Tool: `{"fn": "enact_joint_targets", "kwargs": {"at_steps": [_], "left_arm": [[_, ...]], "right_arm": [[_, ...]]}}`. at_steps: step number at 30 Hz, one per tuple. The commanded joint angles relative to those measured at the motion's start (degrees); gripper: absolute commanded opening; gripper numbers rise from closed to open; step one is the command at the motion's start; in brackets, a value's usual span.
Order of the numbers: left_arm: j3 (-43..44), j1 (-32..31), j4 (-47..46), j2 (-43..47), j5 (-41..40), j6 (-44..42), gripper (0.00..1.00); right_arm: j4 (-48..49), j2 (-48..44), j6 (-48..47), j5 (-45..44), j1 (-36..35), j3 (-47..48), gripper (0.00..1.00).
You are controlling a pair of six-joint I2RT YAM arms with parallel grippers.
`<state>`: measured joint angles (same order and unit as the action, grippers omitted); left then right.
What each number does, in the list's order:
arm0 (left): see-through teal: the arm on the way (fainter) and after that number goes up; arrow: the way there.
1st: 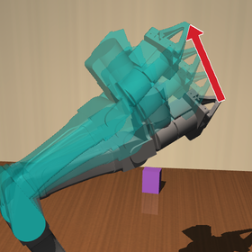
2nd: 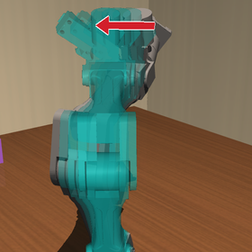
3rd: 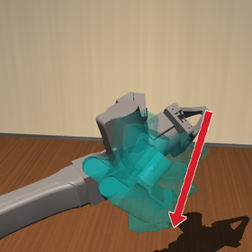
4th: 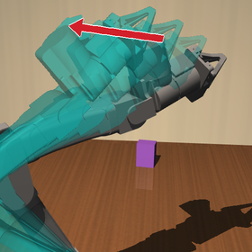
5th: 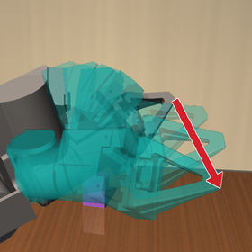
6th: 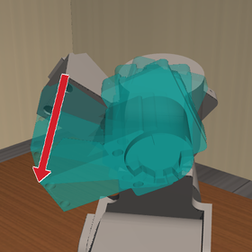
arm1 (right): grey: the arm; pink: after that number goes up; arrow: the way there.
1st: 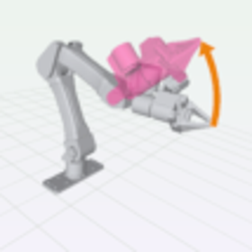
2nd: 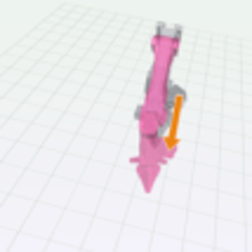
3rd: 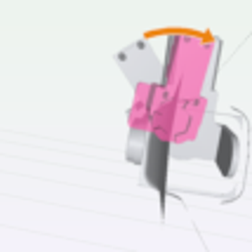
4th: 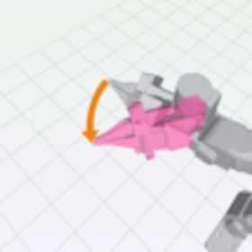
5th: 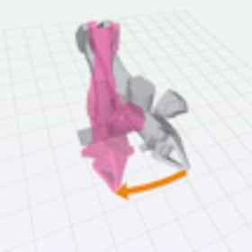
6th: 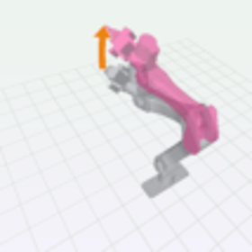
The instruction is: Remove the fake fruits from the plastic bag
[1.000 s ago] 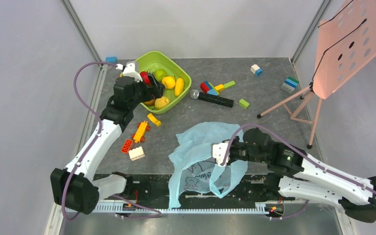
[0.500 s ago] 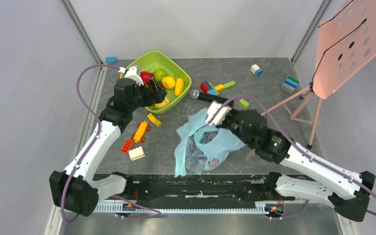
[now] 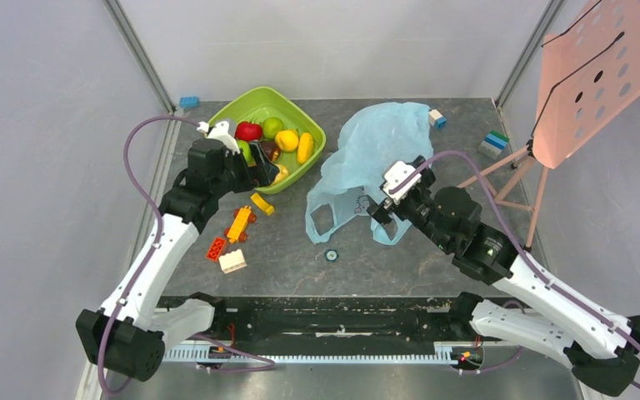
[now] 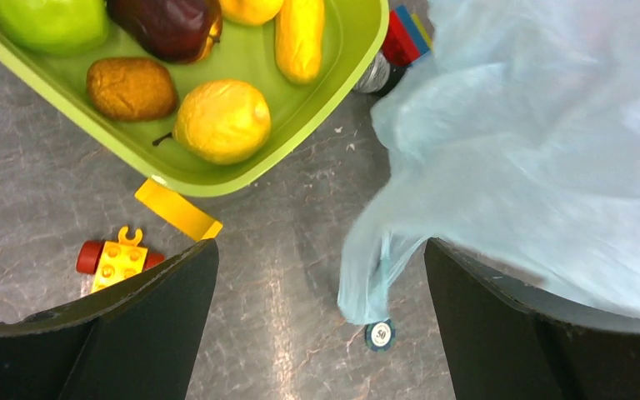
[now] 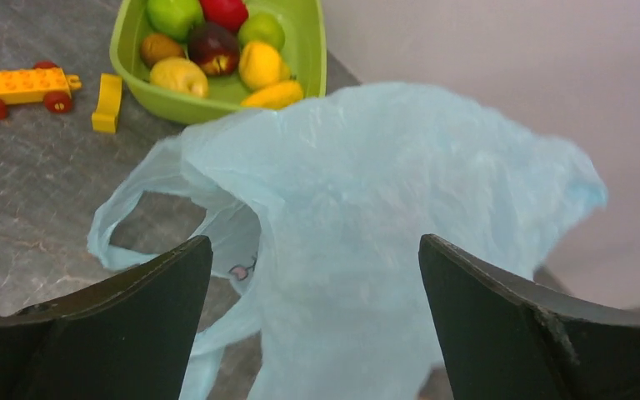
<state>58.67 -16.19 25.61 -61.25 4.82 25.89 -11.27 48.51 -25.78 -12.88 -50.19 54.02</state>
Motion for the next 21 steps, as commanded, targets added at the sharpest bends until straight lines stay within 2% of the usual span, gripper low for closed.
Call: {"fn": "enact_joint_targets", "kwargs": {"at_steps": [1,5,10,17,21], "left_arm": [[-0.8,0.3,3.5,3.1,0.1,-3.4,1.0],[-5.3,0.3,3.4,6.9,-1.4,-3.5,1.0],[-9.9,0.3,2.6,12.4,-4.1,-2.7,1.0],[-14.7,0.2,3.5,16.0,-2.4,-4.6,1.0],[-14.4,0.2,5.4,14.5,-2.0,-6.2,1.0]], "right_arm": [[-2.4,-5.0,16.6,-9.0,0.3,-4.5,0.98],[-5.2,-9.5,28.0,-9.6,0.4,-8.3,0.98],[-5.4,-13.3,39.0,-7.7,0.3,-17.8,0.98],[-2.3,-16.0,44.4,-8.3,0.4,-31.4,0.98],[2.4,-20.1,44.8,-12.8,0.3,-38.6,0.98]]}}
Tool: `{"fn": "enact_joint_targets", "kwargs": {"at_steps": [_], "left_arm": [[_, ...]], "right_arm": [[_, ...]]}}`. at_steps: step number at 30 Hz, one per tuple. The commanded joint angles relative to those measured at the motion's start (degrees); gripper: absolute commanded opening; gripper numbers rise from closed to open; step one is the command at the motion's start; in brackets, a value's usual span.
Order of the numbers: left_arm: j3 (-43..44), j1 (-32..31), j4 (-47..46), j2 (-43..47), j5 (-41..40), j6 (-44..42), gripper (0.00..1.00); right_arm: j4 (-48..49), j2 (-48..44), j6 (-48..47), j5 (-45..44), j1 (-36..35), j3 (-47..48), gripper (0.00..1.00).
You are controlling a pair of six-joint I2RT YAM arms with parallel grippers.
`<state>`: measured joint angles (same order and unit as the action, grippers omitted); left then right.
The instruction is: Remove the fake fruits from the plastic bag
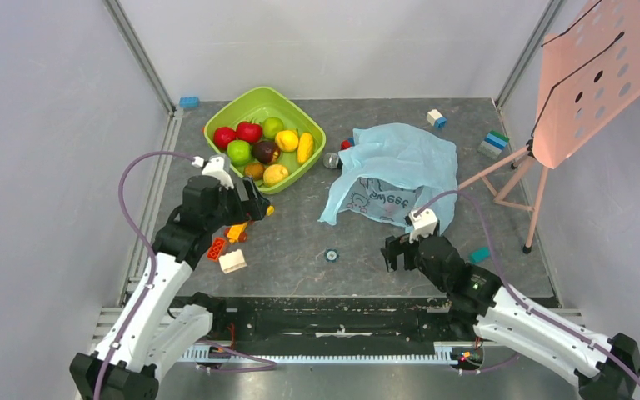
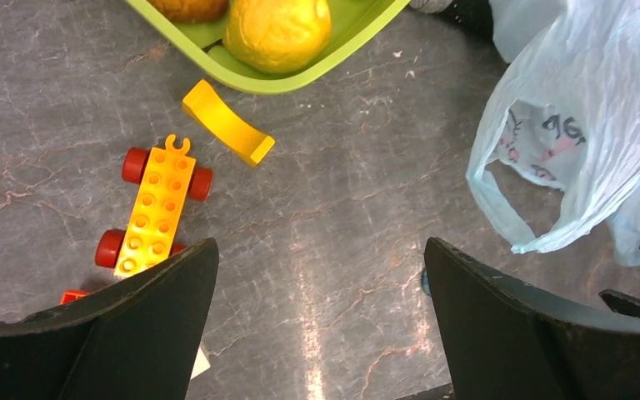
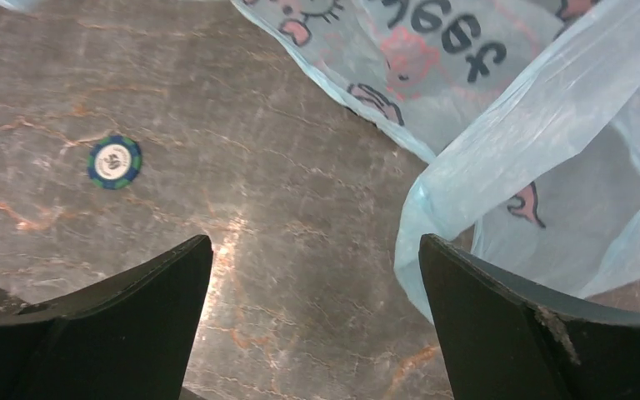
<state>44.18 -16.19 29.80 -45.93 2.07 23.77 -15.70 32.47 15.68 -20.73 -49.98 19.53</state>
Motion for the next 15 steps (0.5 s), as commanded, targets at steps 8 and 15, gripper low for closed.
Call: {"fn": "enact_joint_targets", "kwargs": {"at_steps": [8,15], "left_arm": [[-0.7,0.2,3.3,-1.7,0.1,-5.5,1.0],[-0.3,0.2,3.8,-1.7,0.3,-5.7,1.0]], "right_arm": [[7.9,-7.5,2.8,-6.5,0.1,-7.3,0.98],[6.9,-6.3,3.1,-4.8,0.1,-6.1,0.98]]}}
